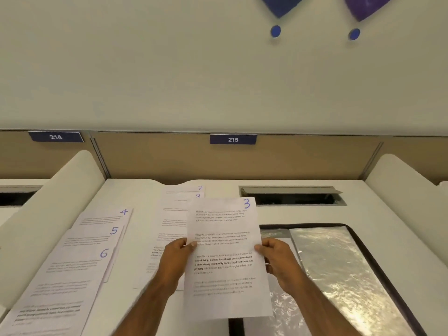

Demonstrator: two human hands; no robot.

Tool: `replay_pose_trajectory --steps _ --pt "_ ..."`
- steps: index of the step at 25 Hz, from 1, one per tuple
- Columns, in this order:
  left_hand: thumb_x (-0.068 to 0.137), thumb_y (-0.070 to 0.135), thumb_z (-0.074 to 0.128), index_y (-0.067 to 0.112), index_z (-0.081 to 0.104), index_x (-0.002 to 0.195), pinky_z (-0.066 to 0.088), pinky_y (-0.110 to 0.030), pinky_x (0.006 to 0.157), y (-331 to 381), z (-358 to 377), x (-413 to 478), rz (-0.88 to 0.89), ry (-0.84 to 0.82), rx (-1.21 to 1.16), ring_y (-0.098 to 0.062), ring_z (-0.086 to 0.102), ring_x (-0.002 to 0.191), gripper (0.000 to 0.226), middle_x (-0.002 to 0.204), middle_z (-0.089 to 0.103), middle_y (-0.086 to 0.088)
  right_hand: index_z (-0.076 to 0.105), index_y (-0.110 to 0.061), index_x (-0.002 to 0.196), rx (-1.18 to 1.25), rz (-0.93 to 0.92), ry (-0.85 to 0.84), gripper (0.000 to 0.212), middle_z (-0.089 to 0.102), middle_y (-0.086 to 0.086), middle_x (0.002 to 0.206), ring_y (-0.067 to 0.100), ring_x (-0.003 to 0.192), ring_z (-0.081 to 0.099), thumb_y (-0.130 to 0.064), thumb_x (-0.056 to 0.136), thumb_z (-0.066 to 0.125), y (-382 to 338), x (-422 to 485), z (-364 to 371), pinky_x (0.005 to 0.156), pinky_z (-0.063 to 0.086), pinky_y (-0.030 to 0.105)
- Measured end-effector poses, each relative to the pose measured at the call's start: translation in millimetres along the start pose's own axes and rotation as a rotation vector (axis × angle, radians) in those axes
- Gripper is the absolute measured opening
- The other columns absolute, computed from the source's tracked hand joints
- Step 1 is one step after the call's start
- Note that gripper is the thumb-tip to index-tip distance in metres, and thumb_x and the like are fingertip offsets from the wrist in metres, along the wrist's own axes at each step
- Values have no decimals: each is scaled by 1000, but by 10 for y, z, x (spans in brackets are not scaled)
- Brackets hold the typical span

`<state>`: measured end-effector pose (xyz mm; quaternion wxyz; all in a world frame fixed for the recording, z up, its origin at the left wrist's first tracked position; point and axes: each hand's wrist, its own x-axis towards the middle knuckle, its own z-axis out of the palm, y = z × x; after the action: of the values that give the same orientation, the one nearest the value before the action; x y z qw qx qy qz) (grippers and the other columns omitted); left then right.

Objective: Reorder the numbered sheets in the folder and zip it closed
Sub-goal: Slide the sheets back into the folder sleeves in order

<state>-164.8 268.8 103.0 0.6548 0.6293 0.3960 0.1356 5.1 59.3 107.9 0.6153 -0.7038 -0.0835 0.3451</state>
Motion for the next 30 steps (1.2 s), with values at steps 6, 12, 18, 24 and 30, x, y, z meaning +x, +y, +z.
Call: replay_pose_trajectory --steps 6,12,18,24,30 --pt "102 15 57 8 74 99 57 -32 63 154 618 -480 51 66 11 -23 76 80 18 92 79 -5 62 -2 82 -42 -33 71 17 75 19 90 32 81 74 -13 93 69 105 -151 -534 75 60 49" --pt "103 15 55 7 73 98 61 -38 67 188 878 -964 102 51 34 -25 76 80 20 91 78 -6 62 12 101 -64 -30 29 20 78 11 91 26 83 76 -7 94 65 142 -638 -881 72 63 40" --pt "103 18 55 9 73 98 62 -43 74 -120 1099 -1512 105 66 -24 -24 76 81 21 92 78 -4 65 6 103 -186 -65 21 17 77 7 95 24 83 77 -7 93 66 246 -1119 -1174 75 64 46" --pt "104 24 55 10 71 96 63 -45 76 -51 1504 -1585 143 134 -45 -24 76 79 23 89 78 -4 66 0 91 -184 -101 -14 7 77 11 92 26 84 76 -5 95 63 182 -1123 -1636 74 64 45" --pt "105 23 53 8 70 100 62 -51 78 185 2306 -1185 159 153 -94 -31 75 82 24 89 77 -8 69 -2 104 -143 -77 -99 12 78 7 94 27 84 77 -3 97 58 119 -636 -2297 75 63 46"
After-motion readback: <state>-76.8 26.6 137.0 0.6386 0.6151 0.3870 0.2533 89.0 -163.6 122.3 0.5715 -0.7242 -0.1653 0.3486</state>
